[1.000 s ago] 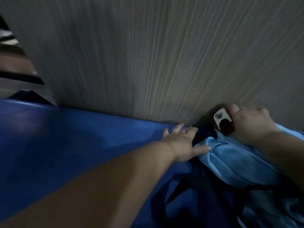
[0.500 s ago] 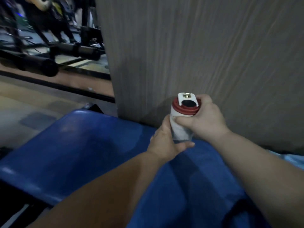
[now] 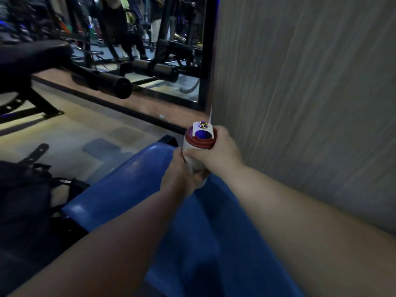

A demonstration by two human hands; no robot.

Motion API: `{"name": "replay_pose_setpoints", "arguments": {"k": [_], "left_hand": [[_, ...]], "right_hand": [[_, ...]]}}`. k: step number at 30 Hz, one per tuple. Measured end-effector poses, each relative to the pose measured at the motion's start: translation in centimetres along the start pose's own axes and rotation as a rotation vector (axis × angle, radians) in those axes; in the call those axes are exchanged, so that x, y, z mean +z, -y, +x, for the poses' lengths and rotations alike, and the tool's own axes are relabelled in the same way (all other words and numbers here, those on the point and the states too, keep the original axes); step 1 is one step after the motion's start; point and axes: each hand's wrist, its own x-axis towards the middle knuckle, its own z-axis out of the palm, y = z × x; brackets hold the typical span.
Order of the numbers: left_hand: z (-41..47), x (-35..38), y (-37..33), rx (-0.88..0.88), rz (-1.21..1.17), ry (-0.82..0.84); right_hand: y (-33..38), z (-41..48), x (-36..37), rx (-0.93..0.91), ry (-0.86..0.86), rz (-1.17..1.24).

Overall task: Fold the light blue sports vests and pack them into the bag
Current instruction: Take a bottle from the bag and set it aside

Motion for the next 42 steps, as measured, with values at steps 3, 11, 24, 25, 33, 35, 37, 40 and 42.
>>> {"name": "replay_pose_setpoints", "arguments": {"k": [3, 11, 24, 25, 33, 35, 37, 40, 42], "left_hand": [[0.8, -1.5, 1.6, -0.023, -0.028, -0.096], [3.4, -4.0, 4.2, -0.033, -0.059, -0.163], [3.2, -4.2, 4.8, -0.068, -0.093, -0.077], [3.1, -4.3, 4.7, -0.067, -0.088, -0.070], [1.2, -3.6, 4.2, -0.145, -0.169, -0.113], [-0.2, -2.4, 3.8, -0.179, -0.171, -0.166], [-1.5, -0.9, 3.0, -0.227, -0.139, -0.228], [-3.3, 1.3, 1.1, -0.262, -0.091, -0.242], [-4.0, 2.8, 0.1, -0.308, -0.061, -0.192]], "right_hand": [[0.2, 1.0, 2.5, -0.027, 0.050, 0.029], [-1.5, 2.2, 6.1, -0.025, 0.206, -0.005], [-2.5, 1.5, 6.9, 0.035, 0.261, -0.006], [-2.5, 1.4, 6.9, 0.039, 0.265, -0.005], [-2.7, 0.3, 6.7, 0.071, 0.248, -0.006], [-3.0, -0.5, 6.1, 0.102, 0.251, -0.038], [-3.5, -1.6, 5.2, 0.130, 0.239, -0.058], [-4.5, -3.5, 3.2, 0.138, 0.207, -0.110], [-5.2, -4.9, 1.2, 0.140, 0.184, -0.146]]}}
